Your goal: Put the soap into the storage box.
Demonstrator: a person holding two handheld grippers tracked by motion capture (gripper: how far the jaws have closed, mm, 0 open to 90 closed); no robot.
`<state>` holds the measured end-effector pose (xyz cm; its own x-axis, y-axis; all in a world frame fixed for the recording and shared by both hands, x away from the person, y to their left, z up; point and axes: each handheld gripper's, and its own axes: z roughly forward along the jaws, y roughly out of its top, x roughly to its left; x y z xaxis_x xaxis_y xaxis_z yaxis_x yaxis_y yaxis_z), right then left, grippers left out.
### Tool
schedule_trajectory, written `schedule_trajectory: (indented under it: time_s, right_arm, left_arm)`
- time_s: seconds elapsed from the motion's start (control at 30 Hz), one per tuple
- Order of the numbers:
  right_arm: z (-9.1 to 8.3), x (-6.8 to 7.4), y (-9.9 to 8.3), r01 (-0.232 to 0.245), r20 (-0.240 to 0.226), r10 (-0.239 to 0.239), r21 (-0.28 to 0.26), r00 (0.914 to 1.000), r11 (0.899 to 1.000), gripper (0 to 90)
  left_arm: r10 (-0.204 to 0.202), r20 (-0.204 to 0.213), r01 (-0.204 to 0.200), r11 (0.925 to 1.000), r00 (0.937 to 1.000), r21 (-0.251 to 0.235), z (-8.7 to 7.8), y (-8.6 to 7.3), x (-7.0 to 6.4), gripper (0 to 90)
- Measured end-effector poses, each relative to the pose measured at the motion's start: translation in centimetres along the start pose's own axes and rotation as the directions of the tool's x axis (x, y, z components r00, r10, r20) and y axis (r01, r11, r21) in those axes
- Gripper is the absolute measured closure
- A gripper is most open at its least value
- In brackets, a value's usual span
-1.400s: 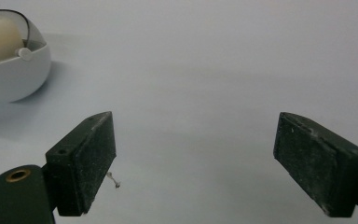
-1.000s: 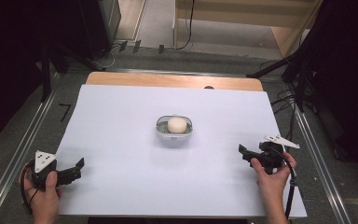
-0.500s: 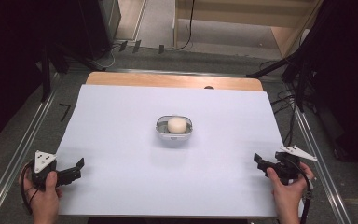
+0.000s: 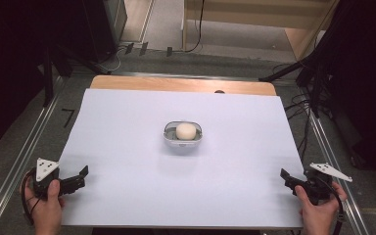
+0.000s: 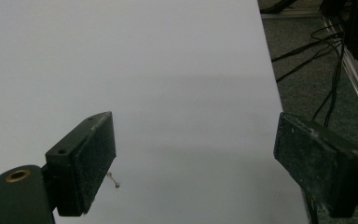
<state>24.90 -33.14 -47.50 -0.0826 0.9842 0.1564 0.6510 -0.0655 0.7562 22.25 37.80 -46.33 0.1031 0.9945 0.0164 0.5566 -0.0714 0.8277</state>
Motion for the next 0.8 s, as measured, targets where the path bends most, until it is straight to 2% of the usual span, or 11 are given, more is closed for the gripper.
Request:
schedule_trajectory:
  time_s: [0.2, 0.5, 0.7, 0.8]
  right_arm:
    - [-0.9, -0.9, -0.8, -0.004, -0.01, 0.004, -0.007, 0.9999, 1.0, 13.3]
    - [-1.3, -1.2, -1.9, -0.008, -0.013, 0.008, -0.011, 0.9999, 1.0, 13.8]
    - [-0.9, 0.2, -1.9, 0.073, 0.014, -0.073, -0.005, 0.9972, 0.997, 14.0]
    - [-0.9, 0.3, -1.9, 0.085, 0.022, -0.085, -0.008, 0.9962, 0.996, 14.0]
  left_arm:
    - [0.001, -0.001, -0.001, 1.0, 1.0, 0.001, 0.0, 0.0, 0.0, 0.3]
    - [0.005, -0.001, -0.005, 1.0, 1.0, 0.003, 0.0, 0.0, 0.0, 0.3]
    - [0.003, -0.001, -0.003, 1.0, 1.0, 0.002, 0.0, 0.0, 0.0, 0.3]
    - [0.005, -0.001, -0.005, 1.0, 1.0, 0.005, 0.0, 0.0, 0.0, 0.3]
